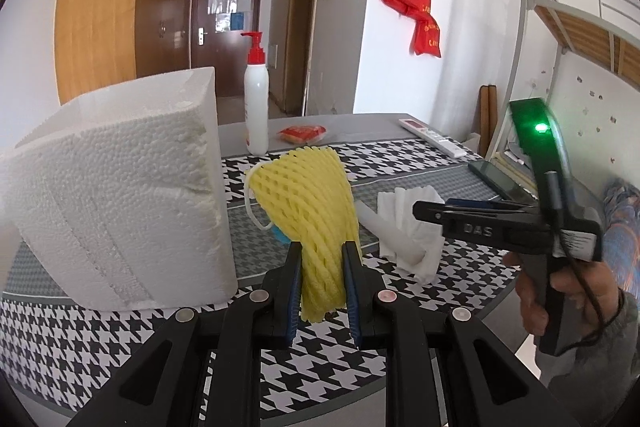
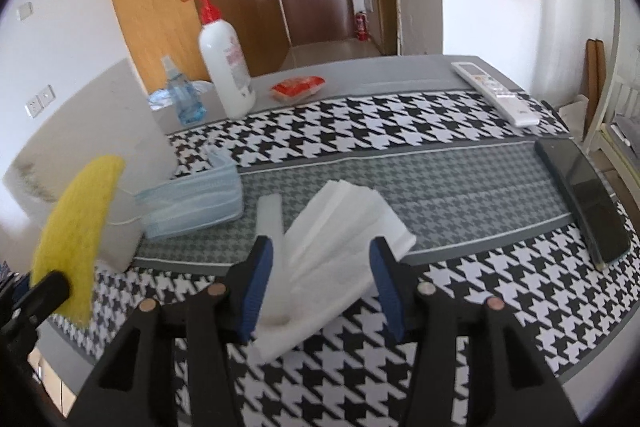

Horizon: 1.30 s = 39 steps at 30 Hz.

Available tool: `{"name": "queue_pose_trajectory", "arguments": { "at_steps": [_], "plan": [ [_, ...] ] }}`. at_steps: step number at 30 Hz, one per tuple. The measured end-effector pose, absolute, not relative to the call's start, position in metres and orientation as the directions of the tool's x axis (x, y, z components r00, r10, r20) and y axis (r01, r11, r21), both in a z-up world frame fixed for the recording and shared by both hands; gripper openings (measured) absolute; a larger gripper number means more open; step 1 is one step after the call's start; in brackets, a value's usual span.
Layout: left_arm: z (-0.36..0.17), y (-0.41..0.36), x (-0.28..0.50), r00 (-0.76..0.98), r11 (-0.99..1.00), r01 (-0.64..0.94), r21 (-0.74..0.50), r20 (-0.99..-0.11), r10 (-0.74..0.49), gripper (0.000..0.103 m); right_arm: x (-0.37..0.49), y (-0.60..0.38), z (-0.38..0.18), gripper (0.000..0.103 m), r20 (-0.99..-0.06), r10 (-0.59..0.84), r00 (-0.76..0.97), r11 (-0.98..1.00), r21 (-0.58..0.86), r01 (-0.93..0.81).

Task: Organize soft objects
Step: 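Lift the yellow mesh net with the left gripper while the right gripper grasps the white mask, then carry the yellow net and white tissue toward the foam box with both grippers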

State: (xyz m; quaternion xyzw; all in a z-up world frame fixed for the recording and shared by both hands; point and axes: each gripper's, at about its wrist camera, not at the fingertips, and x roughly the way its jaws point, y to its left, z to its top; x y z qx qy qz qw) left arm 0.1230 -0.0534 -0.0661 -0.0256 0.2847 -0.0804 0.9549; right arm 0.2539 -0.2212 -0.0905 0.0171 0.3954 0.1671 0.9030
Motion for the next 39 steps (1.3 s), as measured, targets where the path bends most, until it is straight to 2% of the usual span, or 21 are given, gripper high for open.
{"name": "queue_pose_trajectory", "arguments": {
  "at_steps": [14,16,18,22,27,39],
  "plan": [
    [-0.072,-0.042,0.124,0.819,0.985,0.133,-0.108,-0.548,-0.17,0.02,0.281,-0.2,-0.117,0.054,-0.796,0.208,0.569,0.962,0.061,-0.266],
    [-0.072,-0.04,0.123,0.819,0.985,0.133,-0.112,-0.547,-0.173,0.02,0.282,-0.199,-0.117,0.038,-0.797,0.199,0.57,0.963,0.052,-0.264],
    [-0.072,-0.039,0.122,0.819,0.984,0.135,-0.114,-0.546,-0.175,0.02,0.285,-0.2,-0.117,0.025,-0.799,0.19,0.57,0.969,0.058,-0.242],
    [-0.071,-0.035,0.118,0.821,0.984,0.137,-0.114,-0.543,-0.177,0.02,0.284,-0.195,-0.118,0.007,-0.796,0.187,0.576,0.963,0.033,-0.267],
    [-0.066,-0.034,0.114,0.83,0.985,0.138,-0.106,-0.53,-0.174,0.02,0.279,-0.191,-0.117,0.006,-0.781,0.228,0.581,0.954,0.06,-0.294],
    [-0.045,-0.032,0.1,0.865,0.987,0.142,-0.073,-0.475,-0.16,0.02,0.242,-0.207,-0.062,0.006,-0.66,0.286,0.694,0.946,0.078,-0.315]
  ]
}}
